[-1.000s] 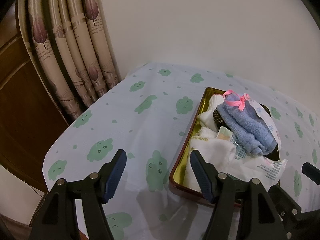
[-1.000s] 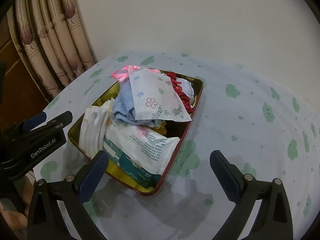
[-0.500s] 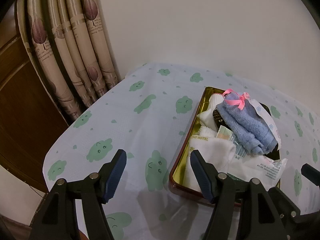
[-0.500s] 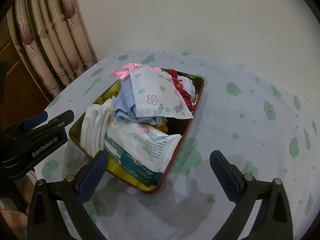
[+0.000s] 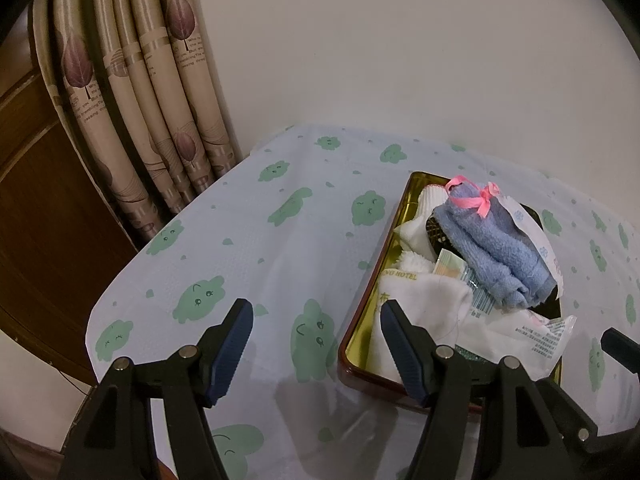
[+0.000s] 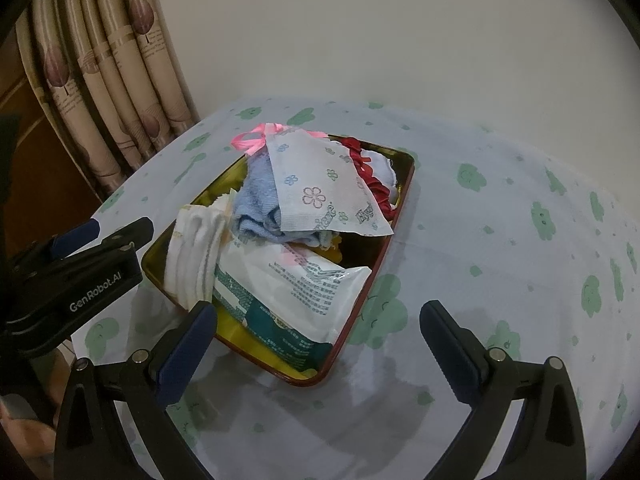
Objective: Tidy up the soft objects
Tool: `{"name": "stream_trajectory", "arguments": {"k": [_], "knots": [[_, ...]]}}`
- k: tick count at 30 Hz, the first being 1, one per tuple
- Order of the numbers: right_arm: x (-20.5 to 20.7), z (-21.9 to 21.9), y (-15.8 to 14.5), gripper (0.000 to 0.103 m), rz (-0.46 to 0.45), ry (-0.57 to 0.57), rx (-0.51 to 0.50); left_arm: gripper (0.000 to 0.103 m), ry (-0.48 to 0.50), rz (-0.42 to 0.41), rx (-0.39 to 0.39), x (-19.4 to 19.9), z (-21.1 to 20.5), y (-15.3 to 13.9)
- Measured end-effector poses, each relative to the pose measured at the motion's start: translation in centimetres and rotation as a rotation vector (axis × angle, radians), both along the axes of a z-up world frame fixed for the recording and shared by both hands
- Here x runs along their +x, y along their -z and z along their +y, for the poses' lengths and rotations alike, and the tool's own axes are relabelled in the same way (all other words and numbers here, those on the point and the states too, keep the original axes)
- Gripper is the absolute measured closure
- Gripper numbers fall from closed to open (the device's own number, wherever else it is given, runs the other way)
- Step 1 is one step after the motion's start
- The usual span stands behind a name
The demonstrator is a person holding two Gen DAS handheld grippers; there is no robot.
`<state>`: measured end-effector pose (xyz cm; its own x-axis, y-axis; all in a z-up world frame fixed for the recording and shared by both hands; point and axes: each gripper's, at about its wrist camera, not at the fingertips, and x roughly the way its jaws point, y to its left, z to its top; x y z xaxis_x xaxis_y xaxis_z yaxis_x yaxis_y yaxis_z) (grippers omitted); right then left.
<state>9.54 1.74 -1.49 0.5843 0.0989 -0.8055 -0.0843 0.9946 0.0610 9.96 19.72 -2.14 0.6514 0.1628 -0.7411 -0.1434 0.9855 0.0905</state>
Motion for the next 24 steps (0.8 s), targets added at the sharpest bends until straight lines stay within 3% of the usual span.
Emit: {"name": "stream_trajectory", "arguments": {"k": [24], "knots": [[0.03, 0.95, 0.27, 0.002, 0.019, -0.005, -0.006, 0.035, -0.001, 0.016, -0.016, 0.25, 0.29, 0.25]]}}
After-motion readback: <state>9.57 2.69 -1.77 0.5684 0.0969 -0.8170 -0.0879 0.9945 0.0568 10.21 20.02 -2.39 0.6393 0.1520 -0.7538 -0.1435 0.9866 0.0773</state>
